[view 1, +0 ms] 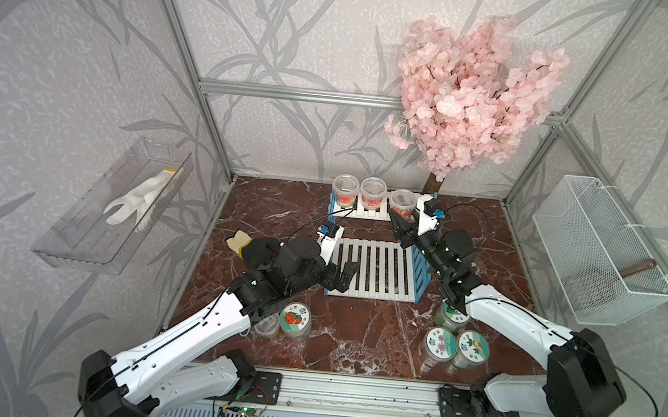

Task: Place the seed container on the shelf
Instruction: Place the seed jar on the shelf.

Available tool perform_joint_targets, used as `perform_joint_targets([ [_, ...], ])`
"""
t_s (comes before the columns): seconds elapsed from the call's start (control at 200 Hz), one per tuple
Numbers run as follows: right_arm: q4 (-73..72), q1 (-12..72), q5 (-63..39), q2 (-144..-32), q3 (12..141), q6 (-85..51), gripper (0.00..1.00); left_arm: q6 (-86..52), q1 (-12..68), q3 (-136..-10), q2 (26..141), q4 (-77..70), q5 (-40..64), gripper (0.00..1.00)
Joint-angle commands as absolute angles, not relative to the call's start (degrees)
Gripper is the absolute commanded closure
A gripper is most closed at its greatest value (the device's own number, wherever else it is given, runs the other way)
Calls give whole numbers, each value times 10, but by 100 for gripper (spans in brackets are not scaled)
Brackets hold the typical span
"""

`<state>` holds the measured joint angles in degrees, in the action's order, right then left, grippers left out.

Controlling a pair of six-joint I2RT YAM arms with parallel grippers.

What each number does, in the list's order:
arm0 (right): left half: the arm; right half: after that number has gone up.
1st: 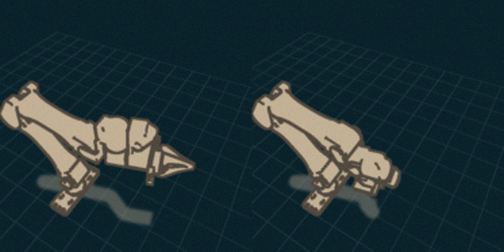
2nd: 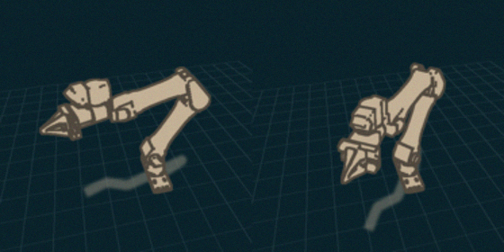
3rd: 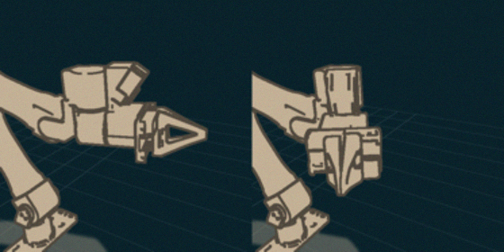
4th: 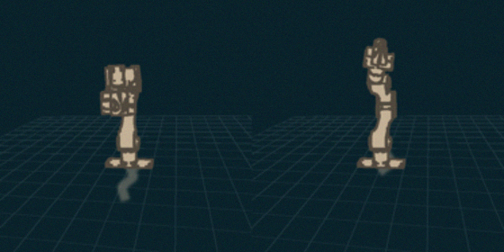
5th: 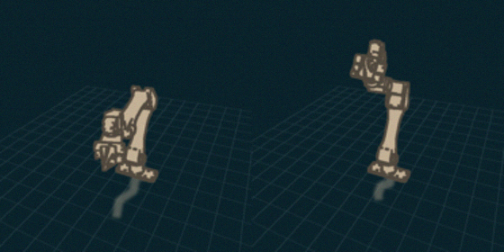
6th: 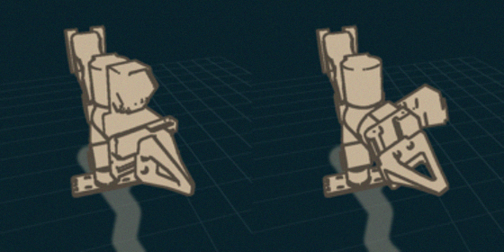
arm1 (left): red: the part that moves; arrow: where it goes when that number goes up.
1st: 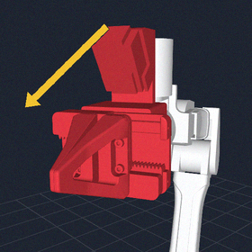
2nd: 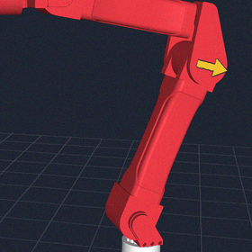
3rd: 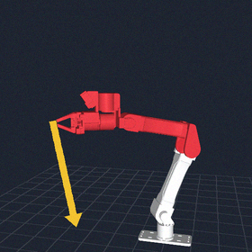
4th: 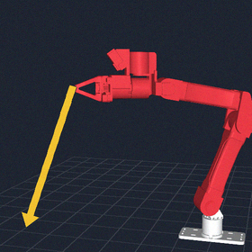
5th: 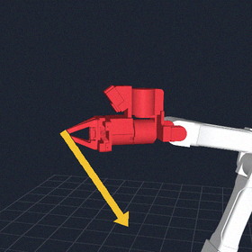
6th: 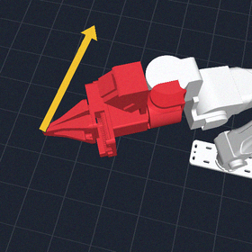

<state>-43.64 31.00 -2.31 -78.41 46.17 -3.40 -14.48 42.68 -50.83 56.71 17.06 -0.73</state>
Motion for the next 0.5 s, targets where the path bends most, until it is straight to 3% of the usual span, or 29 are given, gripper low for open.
perform_joint_targets([
  [0.0,-456,307,-5,-790,480,-40,37,-150,424,-503,560,156,-3,0],
  [0.495,-319,307,-7,-764,506,-49,34,-152,424,-500,562,152,1,0],
])
